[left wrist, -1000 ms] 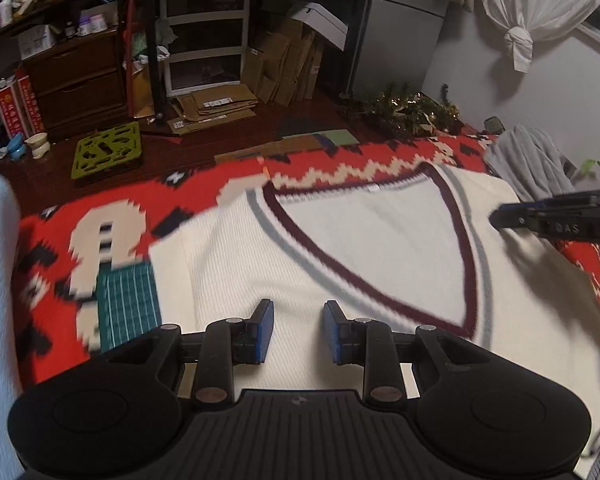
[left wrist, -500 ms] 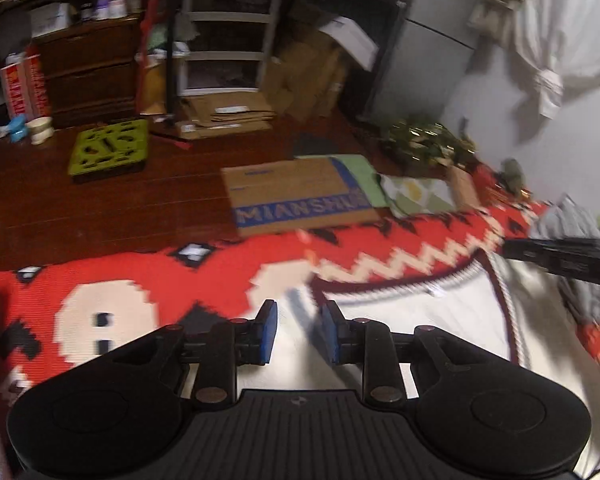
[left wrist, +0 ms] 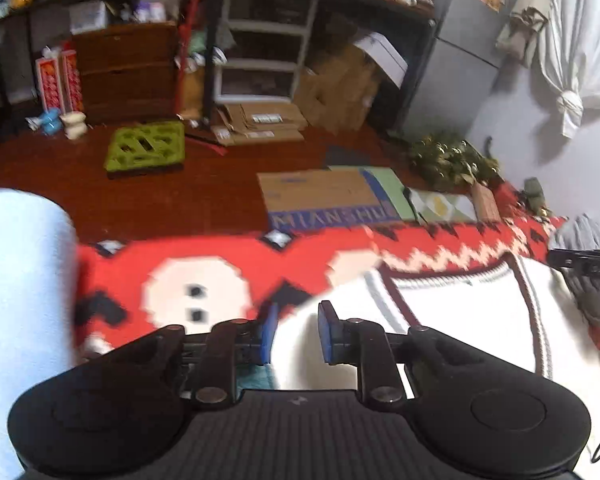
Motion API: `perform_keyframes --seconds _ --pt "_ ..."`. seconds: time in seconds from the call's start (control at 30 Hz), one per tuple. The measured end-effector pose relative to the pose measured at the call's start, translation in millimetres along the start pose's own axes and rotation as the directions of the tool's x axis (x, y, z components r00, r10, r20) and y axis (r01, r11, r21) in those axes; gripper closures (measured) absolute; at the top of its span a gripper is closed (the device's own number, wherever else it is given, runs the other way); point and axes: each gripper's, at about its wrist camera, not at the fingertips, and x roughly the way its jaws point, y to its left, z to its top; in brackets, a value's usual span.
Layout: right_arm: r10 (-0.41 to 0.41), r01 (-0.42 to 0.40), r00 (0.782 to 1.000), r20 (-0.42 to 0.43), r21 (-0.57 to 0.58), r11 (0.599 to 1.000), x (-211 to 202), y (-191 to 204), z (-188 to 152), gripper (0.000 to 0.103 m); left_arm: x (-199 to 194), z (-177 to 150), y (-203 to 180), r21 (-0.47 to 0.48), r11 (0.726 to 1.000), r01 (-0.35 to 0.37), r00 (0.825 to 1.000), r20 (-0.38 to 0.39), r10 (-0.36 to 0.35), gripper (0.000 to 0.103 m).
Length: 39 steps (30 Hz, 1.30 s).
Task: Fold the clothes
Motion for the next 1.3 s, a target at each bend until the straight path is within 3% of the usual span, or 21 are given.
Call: perform_keyframes --seconds 0.03,0.1,0.23,0.3,0.37,0.57,0.8,0.87,0.97,1.03,1.13,1.2,1.3 --pt "0.019 -0.019 1.0 0.002 0.018 1.0 -4 -4 0 0.085 -4 1 5 -0.013 1.0 0.016 1.0 0.009 -0.016 0.072" --pt "0.055 -0.055 0.998 -0.009 0.045 0.997 -12 -12 -2 0.074 -8 1 14 -0.025 0.999 0.039 0.999 0.008 -0.039 0.057" --pt "0.05 -0.049 0.998 -0.042 0.026 0.998 -14 -16 -17 0.073 0 -5 15 -0.019 1.0 0.02 0.999 -0.035 -0.021 0.056" --pt "0.047 -0.046 0.998 -0.043 0.012 0.999 -12 -14 -22 0.076 5 -8 14 -0.027 0.999 0.017 0.999 -0.043 -0.018 0.062" --pt "0.051 -0.051 0.998 -0.031 -0.003 0.999 -13 -9 -22 0.096 9 -10 11 -0.014 1.0 0.021 0.999 -0.037 -0.021 0.096" --pt "0.004 -0.005 1.0 -0.006 -0.057 0.998 0 2 -11 0.1 3 -17 7 0.007 0.999 -0.048 0.999 0.024 0.048 0.099" --pt "-0.015 0.015 1.0 0.006 -0.076 0.997 14 8 0 0.1 3 -21 12 -0.017 0.996 -0.091 0.995 0.033 0.092 0.099" --pt "-0.009 0.009 1.0 -0.005 -0.07 0.998 15 9 2 0.099 3 -21 12 -0.022 0.994 -0.104 0.994 0.03 0.104 0.093" --pt "-0.012 0.014 1.0 0.024 -0.045 0.999 2 6 5 0.084 -10 -19 10 -0.034 0.99 -0.138 0.989 0.047 0.14 0.088" --pt "0.001 0.0 0.999 0.043 -0.036 0.999 -15 4 6 0.081 -23 -18 9 -0.028 0.992 -0.121 0.991 0.055 0.123 0.08" --pt "0.029 -0.027 0.998 0.053 -0.041 0.999 -47 6 3 0.08 -48 -21 5 -0.024 0.994 -0.105 0.993 0.057 0.106 0.078" --pt "0.044 -0.042 0.998 0.053 -0.049 0.998 -70 10 -2 0.072 -67 -28 -1 -0.029 0.996 -0.09 0.994 0.058 0.091 0.072" --pt "0.068 -0.066 0.997 0.043 -0.059 0.996 -105 20 -15 0.068 -96 -45 -14 -0.039 0.998 -0.045 0.997 0.06 0.047 0.068"
